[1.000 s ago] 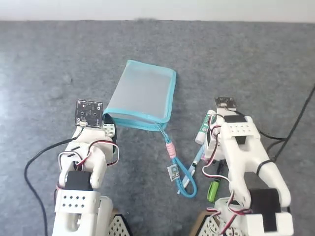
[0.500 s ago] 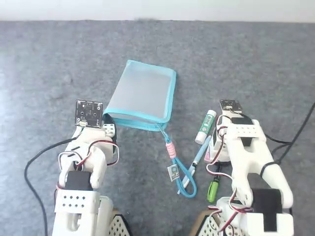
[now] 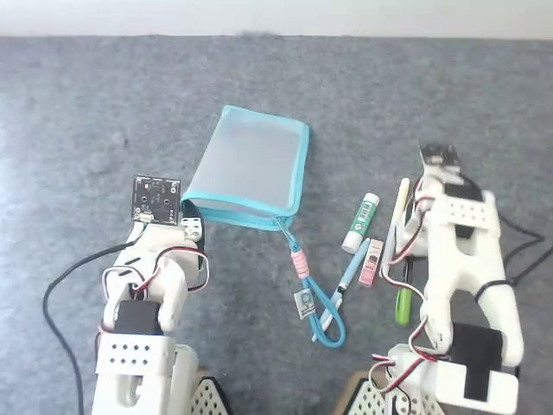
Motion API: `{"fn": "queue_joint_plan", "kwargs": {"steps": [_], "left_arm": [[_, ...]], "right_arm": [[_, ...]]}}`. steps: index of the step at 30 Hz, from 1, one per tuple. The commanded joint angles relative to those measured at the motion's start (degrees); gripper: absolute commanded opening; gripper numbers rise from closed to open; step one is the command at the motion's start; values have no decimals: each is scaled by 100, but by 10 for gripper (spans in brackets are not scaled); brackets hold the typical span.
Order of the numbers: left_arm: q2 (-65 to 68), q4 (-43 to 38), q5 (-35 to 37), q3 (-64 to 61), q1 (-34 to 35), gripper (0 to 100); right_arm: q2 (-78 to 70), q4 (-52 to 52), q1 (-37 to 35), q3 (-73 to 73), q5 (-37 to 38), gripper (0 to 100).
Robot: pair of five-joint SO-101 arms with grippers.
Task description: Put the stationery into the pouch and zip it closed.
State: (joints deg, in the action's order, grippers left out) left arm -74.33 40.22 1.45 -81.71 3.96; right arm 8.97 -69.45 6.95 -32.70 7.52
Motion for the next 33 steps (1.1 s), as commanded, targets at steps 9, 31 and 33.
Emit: {"fn": "queue_joint_plan", "kwargs": {"steps": [9, 31, 33], "left_arm": [[26, -35, 79, 48, 44, 12], [18, -44, 70, 66, 26, 12], [18, -44, 70, 66, 26, 12]], "right_arm": [[-514, -215, -180, 1275, 844, 14], [1552, 295, -699, -1626, 475, 235], [1754, 224, -752, -1899, 404, 235]]}}
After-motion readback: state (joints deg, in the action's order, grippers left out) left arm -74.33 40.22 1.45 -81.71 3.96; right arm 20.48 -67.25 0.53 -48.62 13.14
